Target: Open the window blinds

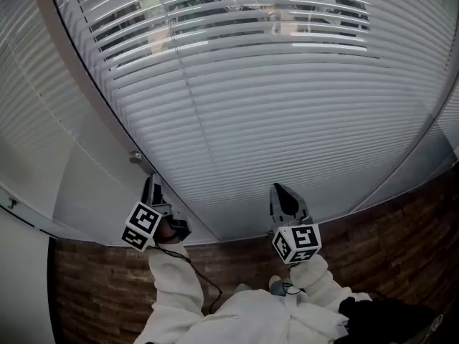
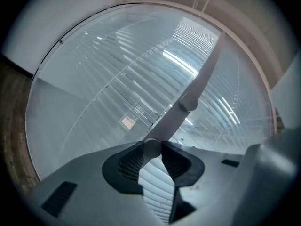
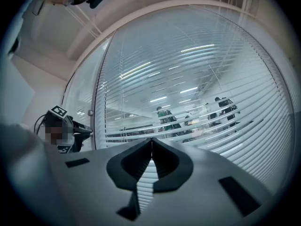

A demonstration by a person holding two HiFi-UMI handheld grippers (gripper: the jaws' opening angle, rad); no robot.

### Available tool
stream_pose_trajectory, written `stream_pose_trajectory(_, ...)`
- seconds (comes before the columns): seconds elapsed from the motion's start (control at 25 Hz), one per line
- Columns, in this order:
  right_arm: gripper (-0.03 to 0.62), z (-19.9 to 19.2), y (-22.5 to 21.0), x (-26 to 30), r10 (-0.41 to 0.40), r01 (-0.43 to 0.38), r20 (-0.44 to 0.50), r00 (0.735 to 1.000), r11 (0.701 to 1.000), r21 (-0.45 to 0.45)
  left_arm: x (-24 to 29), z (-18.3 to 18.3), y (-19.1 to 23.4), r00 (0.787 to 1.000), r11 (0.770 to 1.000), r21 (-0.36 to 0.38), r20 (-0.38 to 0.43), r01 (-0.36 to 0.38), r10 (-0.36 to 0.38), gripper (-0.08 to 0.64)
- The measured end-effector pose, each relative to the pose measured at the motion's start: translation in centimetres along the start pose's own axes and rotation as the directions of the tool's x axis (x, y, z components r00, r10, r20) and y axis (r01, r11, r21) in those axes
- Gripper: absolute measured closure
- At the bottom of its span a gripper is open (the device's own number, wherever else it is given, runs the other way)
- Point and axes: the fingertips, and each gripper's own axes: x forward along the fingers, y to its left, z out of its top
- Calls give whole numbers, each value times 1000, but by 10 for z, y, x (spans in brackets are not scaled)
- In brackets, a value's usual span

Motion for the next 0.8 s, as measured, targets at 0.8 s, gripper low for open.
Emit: stream_pose_trajectory(0.8, 580, 2, -4, -2, 0, 0, 9, 1000, 1000, 3, -9, 5, -10, 999, 990, 142, 39, 18, -24, 437)
